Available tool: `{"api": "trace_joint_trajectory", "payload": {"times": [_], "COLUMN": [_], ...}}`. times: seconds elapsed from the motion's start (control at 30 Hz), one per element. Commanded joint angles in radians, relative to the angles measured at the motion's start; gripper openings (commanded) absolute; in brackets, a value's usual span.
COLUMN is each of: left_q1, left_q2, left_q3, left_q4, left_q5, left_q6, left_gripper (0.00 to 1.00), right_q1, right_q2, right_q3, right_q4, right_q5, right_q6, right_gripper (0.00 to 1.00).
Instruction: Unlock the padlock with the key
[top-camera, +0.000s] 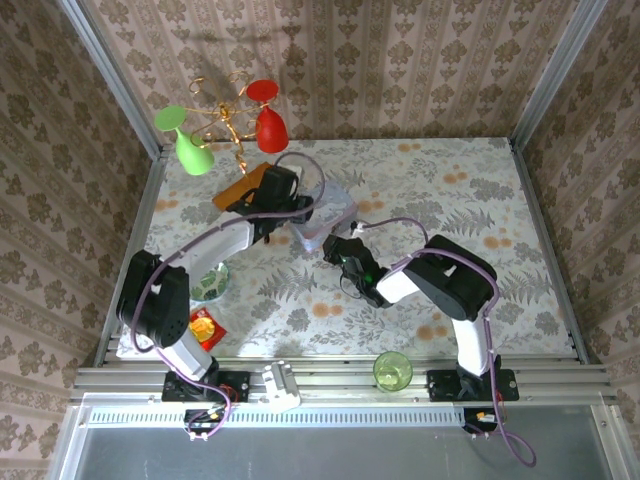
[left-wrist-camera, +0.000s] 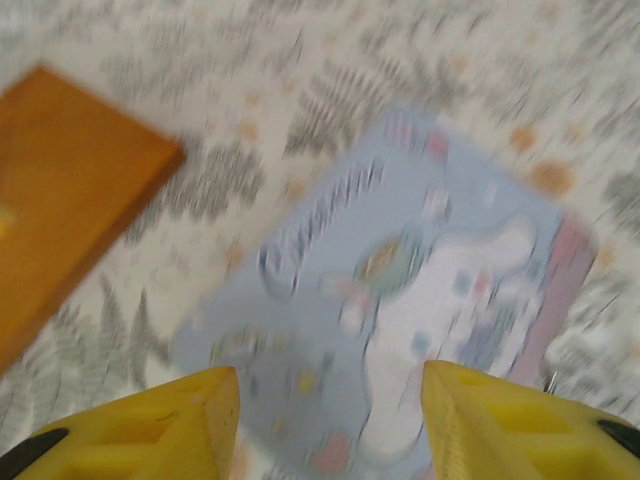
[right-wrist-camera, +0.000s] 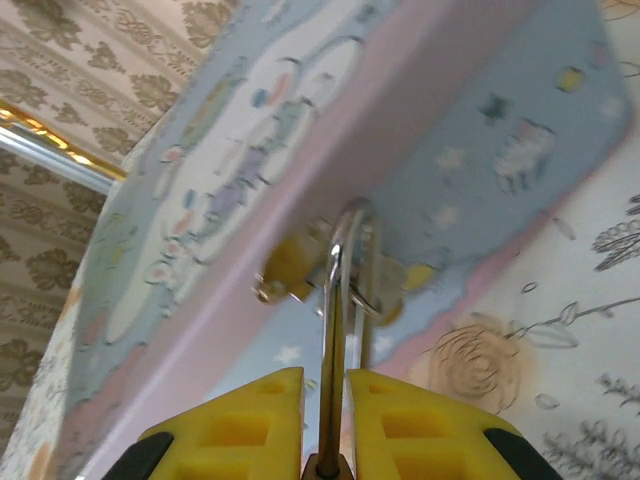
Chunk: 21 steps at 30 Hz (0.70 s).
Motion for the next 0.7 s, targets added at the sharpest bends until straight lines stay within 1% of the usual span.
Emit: {"api": "trace_joint_trajectory", "payload": {"times": [0.0,0.07,0.1,0.2,0.23,0.33,0.43,0.5,0.63,0.67], "left_q1": [-0.010,-0.030,-0.046,-0.078,-0.082,-0.081,-0.113,-0.128,-0.134,-0.134], "left_q2": [0.140,0.225,0.265,0.391,0.416,0.436,0.431,0.429,0.434,0.437], "left_q3": [0.098,0.169,0.195,0.295,0.303,0.243,0.206,0.164,0.044,0.006], "left_q4": [-0.004,0.003,0.022,-0.045,-0.053,0.019,-0.002,0.010,0.096,0.124], "left_q5": [0.098,0.127,0.154,0.131,0.117,0.137,0.062,0.036,0.031,0.037], "left_q6": [0.006,0.026,0.059,0.094,0.089,0.046,0.062,0.074,0.067,0.067], "left_gripper": [0.52,0.53,0.54,0.53,0.52,0.48,0.47,0.44,0.41,0.40], "right_q1": [0.002,-0.021,-0.032,-0.035,-0.033,-0.033,-0.039,-0.046,-0.101,-0.125], "right_q2": [-0.060,-0.049,-0.040,-0.016,-0.007,0.028,0.022,0.003,-0.017,-0.014], "right_q3": [-0.015,-0.024,-0.028,-0.018,-0.016,-0.024,-0.045,-0.066,-0.115,-0.120], "right_q4": [-0.016,0.009,0.021,0.029,0.037,0.084,0.091,0.082,0.107,0.120], "right_q5": [0.076,0.066,0.054,0.033,0.027,0.029,0.033,0.041,0.013,-0.016], "right_q6": [0.012,0.026,0.043,0.051,0.050,0.074,0.052,0.028,0.023,0.024], "right_gripper": [0.00,0.00,0.00,0.00,0.00,0.00,0.00,0.00,0.00,0.00]}}
